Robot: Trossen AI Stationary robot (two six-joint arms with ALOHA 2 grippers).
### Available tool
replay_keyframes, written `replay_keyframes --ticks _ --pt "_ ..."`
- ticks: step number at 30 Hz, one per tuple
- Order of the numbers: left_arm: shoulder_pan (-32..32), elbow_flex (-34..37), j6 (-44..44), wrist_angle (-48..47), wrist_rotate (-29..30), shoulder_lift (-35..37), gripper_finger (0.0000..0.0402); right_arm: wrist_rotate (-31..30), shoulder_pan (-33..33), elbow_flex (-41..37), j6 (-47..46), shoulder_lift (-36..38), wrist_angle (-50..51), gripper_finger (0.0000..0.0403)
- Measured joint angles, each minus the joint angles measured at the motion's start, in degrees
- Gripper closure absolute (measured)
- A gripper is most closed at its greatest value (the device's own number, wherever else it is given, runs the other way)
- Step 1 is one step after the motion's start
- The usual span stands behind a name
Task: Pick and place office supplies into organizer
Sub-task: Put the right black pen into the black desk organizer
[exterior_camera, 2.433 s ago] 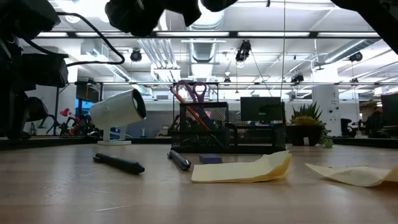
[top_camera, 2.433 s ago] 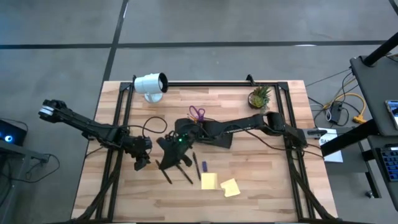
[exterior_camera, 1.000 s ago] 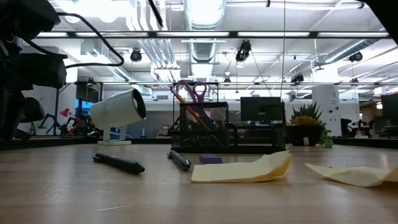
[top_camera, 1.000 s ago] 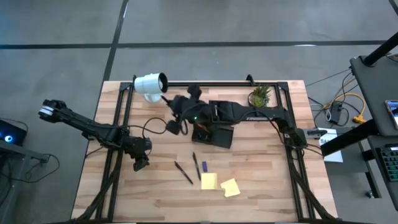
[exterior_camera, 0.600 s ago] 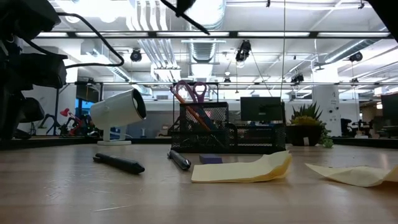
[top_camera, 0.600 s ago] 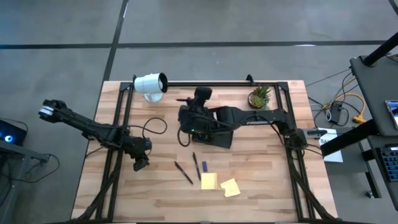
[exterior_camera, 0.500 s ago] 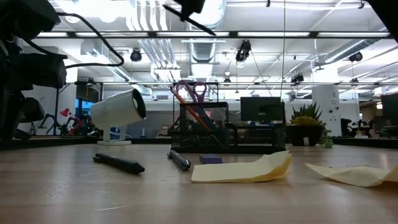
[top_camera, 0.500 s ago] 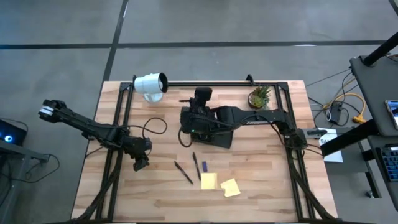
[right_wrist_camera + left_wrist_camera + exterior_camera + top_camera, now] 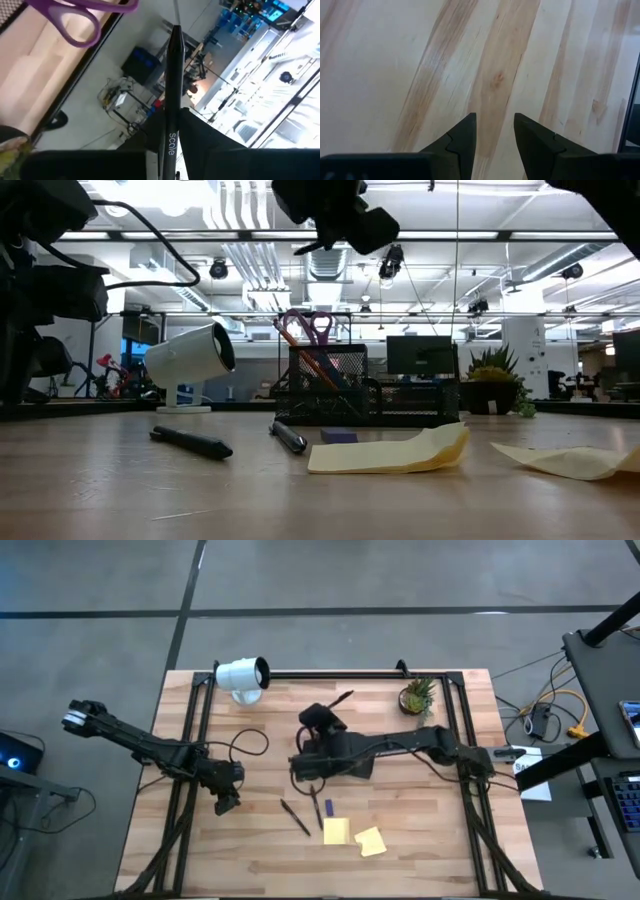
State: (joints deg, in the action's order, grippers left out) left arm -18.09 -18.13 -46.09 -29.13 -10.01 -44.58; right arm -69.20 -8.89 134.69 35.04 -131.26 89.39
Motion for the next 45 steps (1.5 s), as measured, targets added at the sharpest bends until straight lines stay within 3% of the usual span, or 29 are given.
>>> replay_keyframes --ticks 6,13,21,35,45 --pt "0.0 0.0 1.1 0.1 1.3 0.0 0.0285 3.7 0.2 -2.7 -2.1 -0.9 0.6 0.0367" --pt "0.0 0.0 3.5 0.2 4.5 0.1 0.0285 9.7 0.4 -13.0 -4.3 -0.9 0.7 0.0367" --pt "0.0 0.0 7.5 0.1 5.9 0.0 0.0285 9.6 0.4 -20.2 -5.1 -0.6 0.7 0.0367" --pt "0.0 0.0 9.3 0.2 6.2 0.0 0.0285 14.8 0.3 -21.1 -6.2 -1.2 -0.1 0.0366" --pt "0.0 0.0 9.4 0.2 6.3 0.0 0.0285 14.8 0.3 -21.4 -5.4 -1.2 -4.8 0.0321"
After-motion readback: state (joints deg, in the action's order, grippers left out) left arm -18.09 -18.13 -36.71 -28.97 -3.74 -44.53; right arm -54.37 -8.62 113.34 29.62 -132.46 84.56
